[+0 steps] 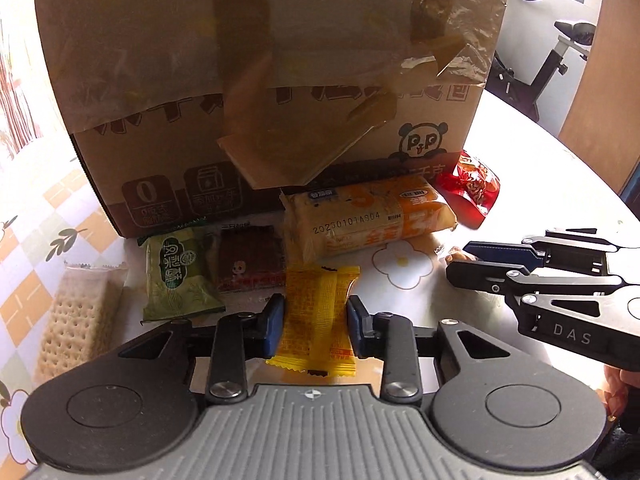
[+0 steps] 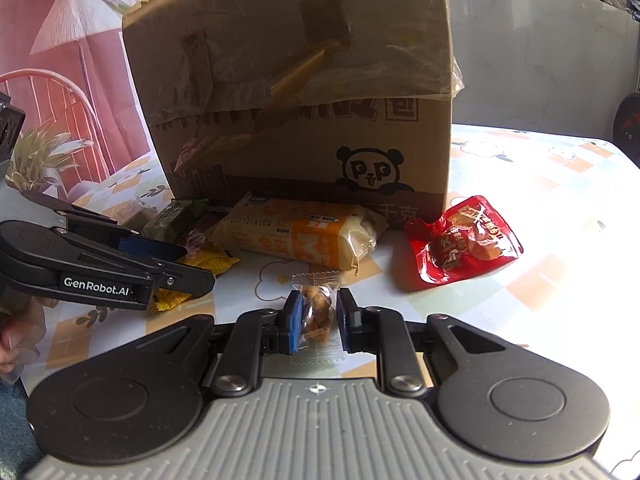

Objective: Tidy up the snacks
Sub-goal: 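Grasp the yellow-wrapped packet with the left tool while the right tool holds the nut packet, then lift the yellow packet and nut packet up over the box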

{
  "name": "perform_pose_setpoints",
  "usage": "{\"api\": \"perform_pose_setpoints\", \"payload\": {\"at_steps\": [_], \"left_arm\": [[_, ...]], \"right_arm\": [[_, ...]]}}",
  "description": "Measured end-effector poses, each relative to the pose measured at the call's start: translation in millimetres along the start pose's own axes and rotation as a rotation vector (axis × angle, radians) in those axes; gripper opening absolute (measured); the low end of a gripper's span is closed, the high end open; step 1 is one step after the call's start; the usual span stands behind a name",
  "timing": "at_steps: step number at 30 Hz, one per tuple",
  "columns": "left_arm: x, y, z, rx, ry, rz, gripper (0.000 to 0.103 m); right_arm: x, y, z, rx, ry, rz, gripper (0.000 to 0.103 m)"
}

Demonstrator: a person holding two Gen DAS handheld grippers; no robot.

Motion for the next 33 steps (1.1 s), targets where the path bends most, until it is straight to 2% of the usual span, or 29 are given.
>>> {"api": "perform_pose_setpoints", "payload": {"at_steps": [2, 5, 7, 13, 19, 23, 26, 29, 33], "left_arm": [[7.7, -6.4, 1.7, 0.025, -0.001, -0.013, 0.034], [18.2, -17.1, 9.1, 0.106, -0.048, -0.027, 0.034], [23.8, -22.9, 13.2, 0.131, -0.044, -0.031, 0.034], [35.0, -24.6, 20.9, 0.142, 0.000, -0.057, 0.034], [42.8, -22.4, 14.6, 0.118, -0.012, -0.084, 0.034], [52.6, -19.1, 17.4, 0.126, -0.004, -0.126, 0.034], [68.1, -9.5, 26.8, 0.110, 0.029, -0.180, 0.034], [91.1, 6.8, 46.2, 0.147, 0.020, -0.248, 0.034], [125.9, 34.8, 65.3, 0.155, 0.045, -0.358, 0.034]], "right_arm": [[0.3, 0.1, -0.1, -0.003, 0.001, -0.001, 0.020], [0.6, 0.2, 1.9, 0.005, -0.006, 0.001, 0.020], [-0.2, 0.5, 3.1, 0.011, -0.007, 0.002, 0.020], [-1.8, 1.4, 4.8, 0.015, -0.007, 0.005, 0.020], [-0.3, 1.2, 4.4, 0.015, -0.009, 0.004, 0.020], [2.2, 1.2, 6.8, 0.029, -0.023, 0.004, 0.020], [6.9, 8.0, 11.5, 0.043, -0.062, 0.019, 0.020], [22.7, 25.7, 20.8, 0.071, -0.039, -0.037, 0.020], [48.4, 66.1, 28.0, 0.093, -0.018, -0.157, 0.020]]}}
Point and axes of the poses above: each gripper's, at about its wrist camera, not at the fingertips, and x roughly against the way its jaws point, z to its left, y to its top, the point moved 3 cm from there along -x, roughly the way its jaws point, and after that the axes turned 2 degrees about -y, right-handed, at the moved point
